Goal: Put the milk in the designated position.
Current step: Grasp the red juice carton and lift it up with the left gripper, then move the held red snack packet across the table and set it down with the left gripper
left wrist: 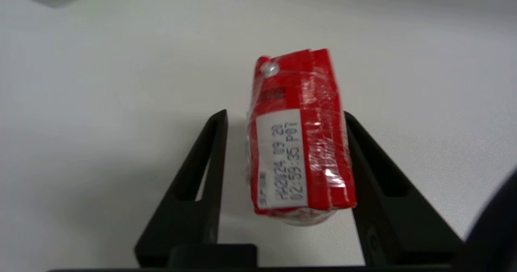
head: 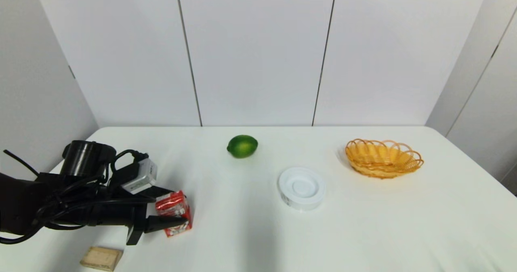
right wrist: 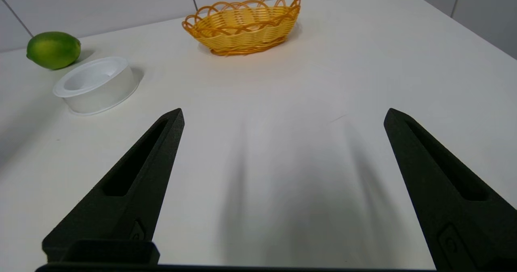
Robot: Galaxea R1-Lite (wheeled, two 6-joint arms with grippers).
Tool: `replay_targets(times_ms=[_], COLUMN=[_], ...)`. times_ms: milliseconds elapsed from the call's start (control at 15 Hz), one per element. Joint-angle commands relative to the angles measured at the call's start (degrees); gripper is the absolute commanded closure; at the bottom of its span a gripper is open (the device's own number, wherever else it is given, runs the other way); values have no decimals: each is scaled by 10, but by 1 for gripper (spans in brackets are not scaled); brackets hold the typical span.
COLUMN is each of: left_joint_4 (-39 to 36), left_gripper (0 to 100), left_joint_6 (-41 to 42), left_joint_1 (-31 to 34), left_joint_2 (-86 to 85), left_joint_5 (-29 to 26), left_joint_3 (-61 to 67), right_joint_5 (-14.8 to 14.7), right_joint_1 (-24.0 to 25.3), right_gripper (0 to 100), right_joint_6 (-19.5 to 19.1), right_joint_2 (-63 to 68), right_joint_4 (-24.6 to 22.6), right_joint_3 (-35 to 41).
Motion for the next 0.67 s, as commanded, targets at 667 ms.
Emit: replay_targets(times_ms=[667], left_joint_4=[115], left_gripper=[100], left_joint_6=[-185], left_joint_1=[-127], left_joint_2=[19], left_joint_5=[81], left_joint_3=[-305], right_joint_5=[0], right_joint_1=[0], right_gripper=[0], right_joint_6=[0], right_joint_2=[1], right_joint_4=[0], right_joint_3=[0])
